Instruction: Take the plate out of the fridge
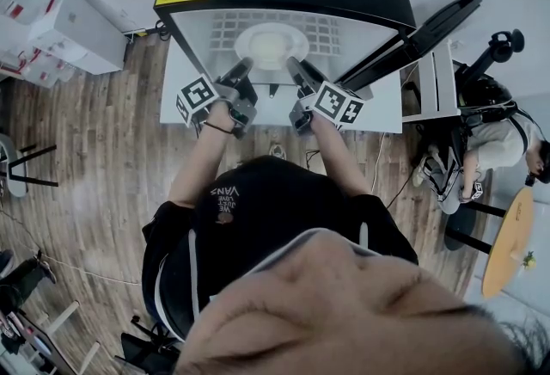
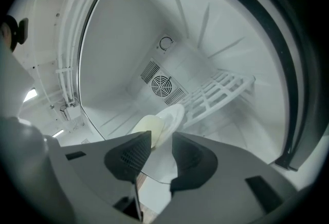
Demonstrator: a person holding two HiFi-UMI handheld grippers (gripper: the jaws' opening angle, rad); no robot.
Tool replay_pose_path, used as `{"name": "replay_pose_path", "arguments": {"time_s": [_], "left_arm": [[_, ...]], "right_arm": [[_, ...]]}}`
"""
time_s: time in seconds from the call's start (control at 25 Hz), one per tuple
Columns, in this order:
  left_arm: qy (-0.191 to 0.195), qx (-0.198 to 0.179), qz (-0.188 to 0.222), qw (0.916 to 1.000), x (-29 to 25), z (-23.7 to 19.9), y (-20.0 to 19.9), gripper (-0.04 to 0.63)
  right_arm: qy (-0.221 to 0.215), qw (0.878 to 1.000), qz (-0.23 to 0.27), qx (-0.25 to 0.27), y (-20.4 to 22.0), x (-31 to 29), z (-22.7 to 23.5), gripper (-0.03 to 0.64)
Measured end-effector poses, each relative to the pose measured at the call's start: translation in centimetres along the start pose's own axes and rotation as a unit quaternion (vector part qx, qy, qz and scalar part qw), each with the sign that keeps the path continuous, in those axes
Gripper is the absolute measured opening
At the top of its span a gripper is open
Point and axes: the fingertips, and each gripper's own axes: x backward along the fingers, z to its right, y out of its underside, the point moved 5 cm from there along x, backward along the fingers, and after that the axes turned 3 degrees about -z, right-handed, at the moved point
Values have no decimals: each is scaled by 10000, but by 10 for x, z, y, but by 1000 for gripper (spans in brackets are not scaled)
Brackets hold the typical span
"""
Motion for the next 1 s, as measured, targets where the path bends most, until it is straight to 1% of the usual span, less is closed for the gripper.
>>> {"name": "replay_pose_path", "arguments": {"time_s": [0.44, 1.0], "left_arm": [[89, -136, -137, 9998, 5, 6, 2, 29], [208, -195, -403, 9988, 20, 11, 6, 29]], "right_arm": [[81, 9998, 143, 146, 1, 9, -10, 132], [367, 9986, 310, 218, 13, 27, -26, 132]]}}
